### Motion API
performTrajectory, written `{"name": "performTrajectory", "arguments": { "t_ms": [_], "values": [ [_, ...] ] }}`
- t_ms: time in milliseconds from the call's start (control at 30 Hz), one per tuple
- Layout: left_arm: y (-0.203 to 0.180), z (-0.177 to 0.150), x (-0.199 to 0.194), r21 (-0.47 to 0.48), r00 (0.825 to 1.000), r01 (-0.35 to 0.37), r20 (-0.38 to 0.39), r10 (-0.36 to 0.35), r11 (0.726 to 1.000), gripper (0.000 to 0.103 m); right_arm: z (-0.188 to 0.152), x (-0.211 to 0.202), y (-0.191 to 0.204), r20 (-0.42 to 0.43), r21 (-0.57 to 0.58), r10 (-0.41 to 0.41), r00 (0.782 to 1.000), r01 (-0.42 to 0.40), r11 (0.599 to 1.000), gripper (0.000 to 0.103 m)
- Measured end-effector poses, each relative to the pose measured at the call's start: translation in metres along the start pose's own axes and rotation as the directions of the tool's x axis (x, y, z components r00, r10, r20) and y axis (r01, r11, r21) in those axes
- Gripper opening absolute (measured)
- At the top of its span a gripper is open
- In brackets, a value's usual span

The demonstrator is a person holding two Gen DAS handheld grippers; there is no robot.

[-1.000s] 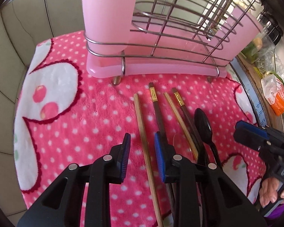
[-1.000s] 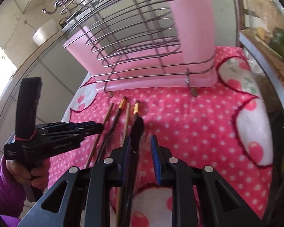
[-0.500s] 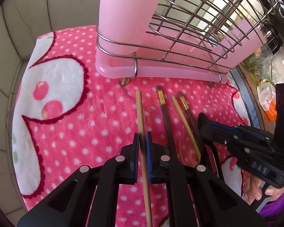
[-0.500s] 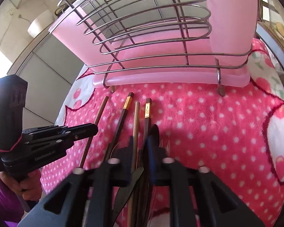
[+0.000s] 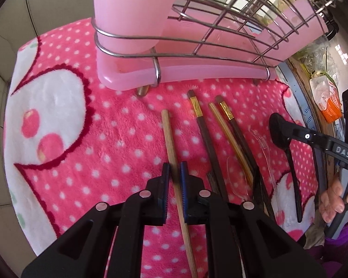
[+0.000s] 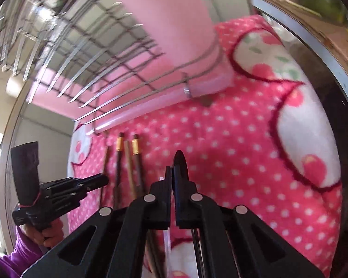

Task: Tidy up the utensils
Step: 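Grasp a light wooden chopstick with the left tool while the right tool grasps a black spoon, then lift the chopstick into the pink cup with the left tool while the right tool drops the spoon in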

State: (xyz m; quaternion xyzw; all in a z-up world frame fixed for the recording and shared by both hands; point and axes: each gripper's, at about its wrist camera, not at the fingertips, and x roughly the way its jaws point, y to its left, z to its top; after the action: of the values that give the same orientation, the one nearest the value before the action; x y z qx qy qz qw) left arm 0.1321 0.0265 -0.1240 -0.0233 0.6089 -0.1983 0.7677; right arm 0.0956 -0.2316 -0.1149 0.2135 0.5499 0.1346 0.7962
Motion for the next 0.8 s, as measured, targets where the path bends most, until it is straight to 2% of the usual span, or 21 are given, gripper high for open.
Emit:
{"name": "performTrajectory", "arguments": {
  "t_ms": [133, 200, 233, 367, 400, 567, 667, 800],
  "values": [
    [0.001, 0.008, 0.005, 0.008, 0.999, 0.012, -0.050, -0.011, 1.000, 0.010, 0.004, 0.011, -0.006, -0.060, 0.034, 0.011, 0.998, -0.009, 0.999, 0.012],
    [0.003, 0.012, 0.004, 0.005, 0.997, 0.014, -0.076, -0.014, 1.000, 0.010, 0.008, 0.018, -0.005, -0.104, 0.022, 0.001, 0.995, 0.001, 1.000, 0.029],
    [0.003, 0.014, 0.004, 0.004, 0.996, 0.014, -0.090, -0.014, 1.000, 0.010, 0.009, 0.021, -0.006, -0.124, 0.009, -0.006, 0.992, 0.008, 1.000, 0.031],
    [0.004, 0.018, 0.007, -0.007, 0.993, 0.012, -0.114, -0.013, 1.000, 0.010, 0.011, 0.026, -0.003, -0.148, -0.053, -0.023, 0.989, 0.015, 0.998, 0.026],
    [0.002, 0.017, 0.007, -0.008, 0.994, 0.012, -0.109, -0.012, 1.000, 0.010, 0.011, 0.027, -0.001, -0.144, -0.074, -0.024, 0.989, 0.013, 0.997, 0.017],
    [-0.004, 0.008, 0.004, -0.011, 0.998, -0.008, -0.055, 0.007, 1.000, 0.008, 0.010, 0.019, 0.007, -0.104, -0.147, -0.029, 0.994, 0.014, 0.989, 0.002],
    [-0.008, -0.002, -0.011, -0.020, 1.000, 0.004, -0.017, -0.004, 1.000, 0.006, 0.005, 0.002, 0.006, -0.068, -0.154, 0.025, 0.997, -0.036, 0.987, 0.002],
    [-0.019, -0.019, -0.049, -0.014, 0.995, 0.021, 0.098, -0.019, 1.000, 0.006, -0.003, -0.037, 0.007, 0.020, -0.188, 0.100, 0.995, -0.094, 0.978, 0.002]
  ]
}}
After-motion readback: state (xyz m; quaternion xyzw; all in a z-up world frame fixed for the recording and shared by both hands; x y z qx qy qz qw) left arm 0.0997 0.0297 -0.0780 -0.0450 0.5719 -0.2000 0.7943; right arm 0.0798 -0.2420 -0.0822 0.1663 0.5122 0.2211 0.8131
